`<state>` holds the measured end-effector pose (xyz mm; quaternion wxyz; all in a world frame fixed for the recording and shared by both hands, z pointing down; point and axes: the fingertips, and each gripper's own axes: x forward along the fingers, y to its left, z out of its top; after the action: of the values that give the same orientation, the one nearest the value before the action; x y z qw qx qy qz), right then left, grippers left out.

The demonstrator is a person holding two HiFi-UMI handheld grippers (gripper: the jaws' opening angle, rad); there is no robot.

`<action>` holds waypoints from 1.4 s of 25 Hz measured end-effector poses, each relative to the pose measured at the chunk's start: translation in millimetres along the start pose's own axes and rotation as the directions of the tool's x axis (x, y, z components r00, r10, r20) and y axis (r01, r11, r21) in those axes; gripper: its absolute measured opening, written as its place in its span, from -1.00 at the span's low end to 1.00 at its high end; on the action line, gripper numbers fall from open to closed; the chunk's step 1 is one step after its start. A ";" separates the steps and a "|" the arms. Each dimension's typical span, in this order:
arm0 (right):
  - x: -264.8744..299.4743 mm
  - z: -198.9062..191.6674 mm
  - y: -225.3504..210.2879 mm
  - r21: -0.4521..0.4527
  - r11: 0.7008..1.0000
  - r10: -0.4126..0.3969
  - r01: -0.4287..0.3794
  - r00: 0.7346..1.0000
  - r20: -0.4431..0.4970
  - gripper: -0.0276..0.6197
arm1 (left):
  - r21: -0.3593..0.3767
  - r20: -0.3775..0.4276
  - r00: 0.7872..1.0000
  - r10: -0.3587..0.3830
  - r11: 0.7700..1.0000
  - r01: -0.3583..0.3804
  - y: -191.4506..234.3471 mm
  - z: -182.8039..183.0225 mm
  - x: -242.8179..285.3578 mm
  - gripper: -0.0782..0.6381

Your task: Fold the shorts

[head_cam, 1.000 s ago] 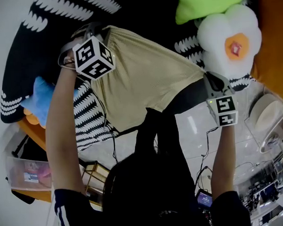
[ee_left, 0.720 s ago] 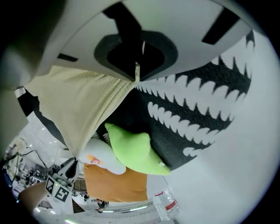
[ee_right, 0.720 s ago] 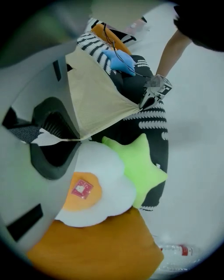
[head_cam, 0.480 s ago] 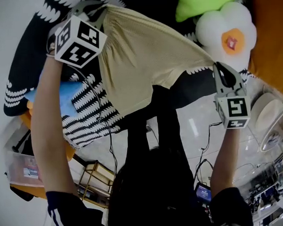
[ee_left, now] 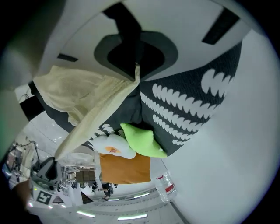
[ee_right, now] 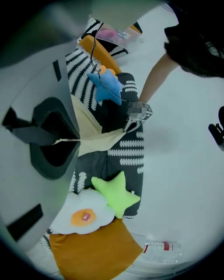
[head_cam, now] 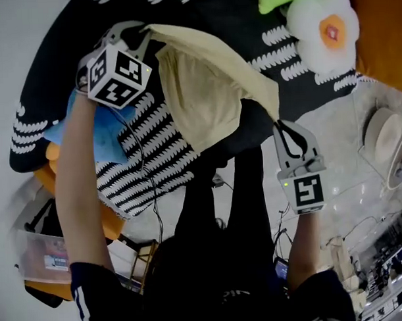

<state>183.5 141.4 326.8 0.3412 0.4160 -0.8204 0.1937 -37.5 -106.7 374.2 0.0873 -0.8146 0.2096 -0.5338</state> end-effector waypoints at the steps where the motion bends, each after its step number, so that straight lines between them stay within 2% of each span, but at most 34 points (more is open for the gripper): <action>1: 0.6 -6.5 29.0 0.018 1.000 0.006 -0.006 1.000 -0.023 -0.83 | -0.014 -0.003 1.000 -0.006 1.000 0.006 -10.5 -13.1 -1.7 -0.68; 5: 20.2 -32.8 141.0 0.049 0.997 0.072 -0.066 0.991 -0.115 -0.83 | -0.018 -0.028 0.999 -0.025 1.000 0.024 -47.1 -63.8 -2.2 -0.68; 9: 54.4 -75.4 218.6 0.040 0.993 0.113 -0.107 0.971 -0.209 -0.83 | -0.054 -0.070 0.996 -0.059 0.997 0.055 -81.8 -102.8 13.8 -0.68; 11: 79.4 -98.0 244.3 0.048 0.992 0.128 -0.120 0.958 -0.256 -0.83 | -0.079 -0.094 0.994 -0.061 0.995 0.054 -96.3 -121.4 24.8 -0.68; 14: 122.4 -135.1 271.4 0.059 0.990 0.143 -0.131 0.931 -0.336 -0.83 | -0.156 -0.116 0.992 -0.040 0.988 0.022 -108.9 -143.2 40.1 -0.68; 17: 154.0 -169.9 275.2 0.107 0.987 0.152 -0.117 0.892 -0.426 -0.83 | -0.269 -0.140 0.990 -0.028 0.963 -0.011 -114.8 -153.4 50.4 -0.68; 19: 162.8 -180.3 278.1 0.157 0.976 0.207 -0.150 0.862 -0.464 -0.75 | -0.376 -0.151 0.988 -0.031 0.926 -0.029 -115.8 -159.4 51.9 -0.67; 20: 163.0 -179.5 283.2 0.188 0.964 0.256 -0.188 0.847 -0.466 -0.64 | -0.433 -0.156 0.987 -0.038 0.901 -0.034 -116.3 -163.6 51.3 -0.63; 22: 157.8 -172.1 295.2 0.240 0.936 0.342 -0.258 0.827 -0.447 -0.27 | -0.531 -0.161 0.984 -0.076 0.847 -0.022 -118.9 -173.0 47.8 -0.40; 23: 152.8 -167.8 298.2 0.259 0.929 0.358 -0.266 0.827 -0.434 -0.16 | -0.574 -0.162 0.980 -0.113 0.819 0.000 -123.6 -177.7 45.5 -0.24; 25: 140.4 -159.2 295.6 0.293 0.928 0.338 -0.230 0.851 -0.403 -0.04 | -0.656 -0.160 0.965 -0.207 0.753 0.053 -139.4 -187.1 40.0 0.24; 27: 128.1 -152.4 290.9 0.327 0.926 0.308 -0.187 0.875 -0.373 -0.03 | -0.718 -0.145 0.957 -0.250 0.692 0.072 -151.4 -193.5 33.0 0.26; 28: 122.7 -150.3 289.6 0.337 0.924 0.303 -0.179 0.881 -0.363 -0.02 | -0.736 -0.136 0.960 -0.244 0.673 0.067 -153.9 -194.3 29.4 0.26; 30: 113.6 -146.9 283.5 0.338 0.924 0.299 -0.180 0.890 -0.345 -0.01 | -0.750 -0.121 0.967 -0.226 0.658 0.060 -158.8 -189.0 22.4 0.26; 33: 100.4 -139.4 248.9 0.307 0.939 0.255 -0.156 0.915 -0.314 -0.09 | -0.771 -0.079 0.966 -0.248 0.629 0.098 -178.3 -166.1 8.2 0.26; 34: 96.5 -137.1 232.8 0.296 0.946 0.229 -0.135 0.922 -0.311 -0.12 | -0.787 -0.056 0.964 -0.261 0.605 0.119 -187.9 -158.3 2.1 0.26; 35: 93.1 -135.5 216.9 0.288 0.951 0.203 -0.111 0.929 -0.311 -0.15 | -0.808 -0.030 0.960 -0.277 0.572 0.140 -199.4 -151.9 -4.5 0.26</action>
<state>21.6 297.3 480.3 0.4009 0.3511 -0.7473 0.3969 -127.2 86.4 506.5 -0.3664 -0.7423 0.3347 -0.4503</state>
